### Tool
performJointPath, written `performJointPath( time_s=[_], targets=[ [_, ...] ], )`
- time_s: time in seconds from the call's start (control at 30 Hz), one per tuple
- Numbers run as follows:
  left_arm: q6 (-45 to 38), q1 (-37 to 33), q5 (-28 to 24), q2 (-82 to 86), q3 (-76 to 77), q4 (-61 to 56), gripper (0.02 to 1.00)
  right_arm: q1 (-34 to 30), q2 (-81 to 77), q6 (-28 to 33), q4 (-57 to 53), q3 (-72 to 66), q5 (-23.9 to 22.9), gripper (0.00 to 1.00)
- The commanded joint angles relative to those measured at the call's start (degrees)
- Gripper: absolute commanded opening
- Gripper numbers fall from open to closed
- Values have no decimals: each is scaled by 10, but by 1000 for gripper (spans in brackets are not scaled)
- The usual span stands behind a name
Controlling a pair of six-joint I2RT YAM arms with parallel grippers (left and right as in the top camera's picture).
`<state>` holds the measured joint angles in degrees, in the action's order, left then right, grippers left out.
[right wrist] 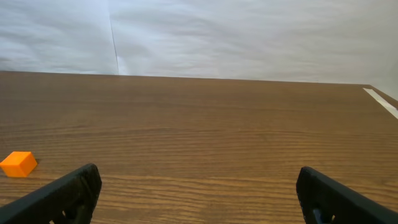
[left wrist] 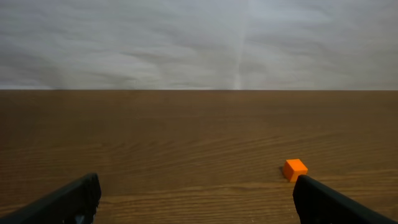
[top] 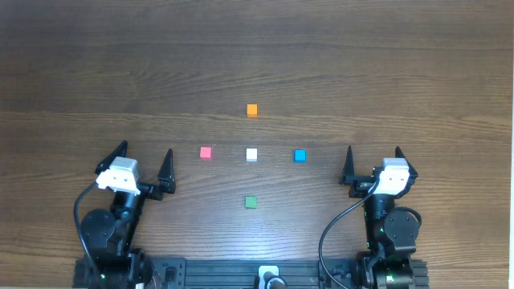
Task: Stack Cubes
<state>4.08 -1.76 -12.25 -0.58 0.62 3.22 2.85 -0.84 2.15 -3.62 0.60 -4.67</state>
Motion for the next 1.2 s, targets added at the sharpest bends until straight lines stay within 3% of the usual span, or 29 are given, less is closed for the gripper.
performJointPath(
  time_s=[0.03, 0.27, 0.4, 0.63, 0.87, 1.2],
  targets=[
    [-7, -2, -2, 4, -3, 0, 998, -3, 3, 3, -1, -3, -8, 993],
    [51, -2, -37, -43, 24, -4, 998, -3, 3, 3, -1, -3, -8, 991],
    [66, -2, -100, -164, 124, 16, 998, -3, 3, 3, -1, -3, -8, 993],
    [84, 14, -140, -429, 406, 250, 998, -3, 3, 3, -1, -3, -8, 991],
    [84, 119, -41, -646, 593, 422, 998, -3, 3, 3, -1, -3, -8, 991],
    [194, 229, 96, -817, 612, 435, 998, -3, 3, 3, -1, -3, -8, 993]
  ],
)
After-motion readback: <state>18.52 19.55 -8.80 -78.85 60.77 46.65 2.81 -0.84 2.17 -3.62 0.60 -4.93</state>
